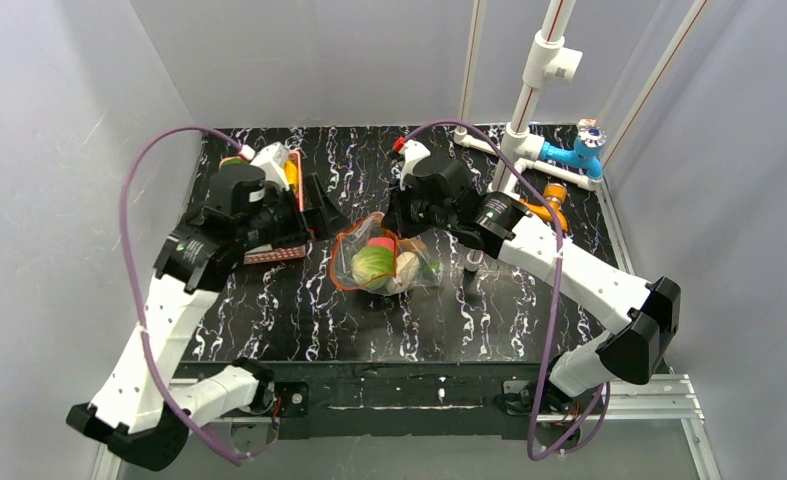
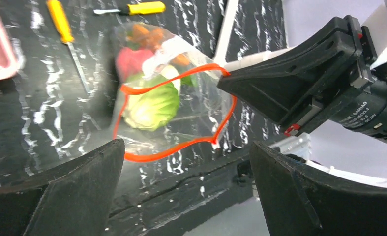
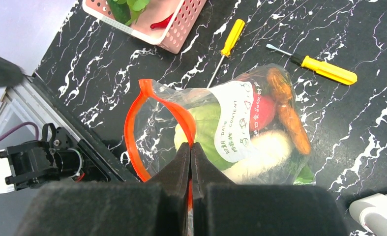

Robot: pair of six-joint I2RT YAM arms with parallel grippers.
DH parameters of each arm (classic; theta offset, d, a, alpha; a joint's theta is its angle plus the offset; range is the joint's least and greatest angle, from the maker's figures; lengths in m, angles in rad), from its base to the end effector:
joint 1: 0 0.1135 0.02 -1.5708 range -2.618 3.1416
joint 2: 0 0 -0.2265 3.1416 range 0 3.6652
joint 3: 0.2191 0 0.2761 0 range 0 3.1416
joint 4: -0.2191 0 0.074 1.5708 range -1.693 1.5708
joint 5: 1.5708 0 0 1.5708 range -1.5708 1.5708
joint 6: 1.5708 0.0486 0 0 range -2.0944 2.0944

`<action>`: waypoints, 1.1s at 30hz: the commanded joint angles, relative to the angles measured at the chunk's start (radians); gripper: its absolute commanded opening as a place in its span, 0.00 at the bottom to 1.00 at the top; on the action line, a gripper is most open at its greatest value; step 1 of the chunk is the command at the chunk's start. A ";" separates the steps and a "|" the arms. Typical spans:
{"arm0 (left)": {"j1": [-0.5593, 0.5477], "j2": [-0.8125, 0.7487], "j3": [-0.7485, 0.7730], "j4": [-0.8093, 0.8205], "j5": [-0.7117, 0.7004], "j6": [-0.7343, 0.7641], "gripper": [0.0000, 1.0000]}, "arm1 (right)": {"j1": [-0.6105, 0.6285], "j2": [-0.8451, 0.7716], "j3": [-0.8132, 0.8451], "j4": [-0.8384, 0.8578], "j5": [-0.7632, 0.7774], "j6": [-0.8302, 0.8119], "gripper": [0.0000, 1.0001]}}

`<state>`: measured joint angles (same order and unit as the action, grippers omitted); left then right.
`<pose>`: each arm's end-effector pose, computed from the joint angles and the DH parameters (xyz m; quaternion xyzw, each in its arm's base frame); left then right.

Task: Place the food in the zip-top bag and seal the zipper
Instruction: Pick up the fake vegetable from the bin.

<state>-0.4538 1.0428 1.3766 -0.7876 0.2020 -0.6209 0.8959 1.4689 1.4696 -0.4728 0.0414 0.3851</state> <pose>0.2206 -0.1184 0.4008 -0.0172 0.8452 -0.3433 0.4091 0.2362 0.2920 0.3433 -0.2050 0.8278 0.2978 0.4291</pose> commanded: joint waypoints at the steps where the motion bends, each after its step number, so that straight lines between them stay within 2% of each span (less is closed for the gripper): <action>1: 0.000 -0.062 0.085 -0.187 -0.246 0.102 0.98 | -0.015 -0.024 0.007 0.006 0.007 -0.014 0.01; 6: 0.021 -0.037 0.154 -0.358 -0.465 0.171 0.98 | -0.014 -0.031 0.004 -0.007 -0.003 -0.016 0.01; 9: 0.067 -0.020 0.146 -0.396 -0.536 0.197 0.98 | -0.015 -0.034 -0.007 -0.003 -0.009 -0.018 0.01; 16: 0.329 0.093 0.056 -0.277 -0.390 0.277 0.98 | -0.014 -0.029 -0.011 0.004 -0.030 -0.027 0.01; 22: 0.389 0.320 0.083 -0.158 -0.404 0.328 0.96 | -0.015 -0.029 -0.009 0.003 -0.025 -0.042 0.01; 27: 0.422 0.497 0.177 -0.145 -0.467 0.352 0.96 | -0.015 -0.031 -0.019 0.008 -0.032 -0.041 0.01; 33: 0.620 0.540 0.204 -0.114 -0.330 0.311 0.95 | -0.013 -0.029 -0.030 0.018 -0.034 -0.038 0.01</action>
<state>0.0315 1.6142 1.5318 -0.9138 -0.1905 -0.2901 0.8909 1.4673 1.4544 -0.4976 0.0139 0.3450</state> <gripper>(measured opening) 0.957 0.028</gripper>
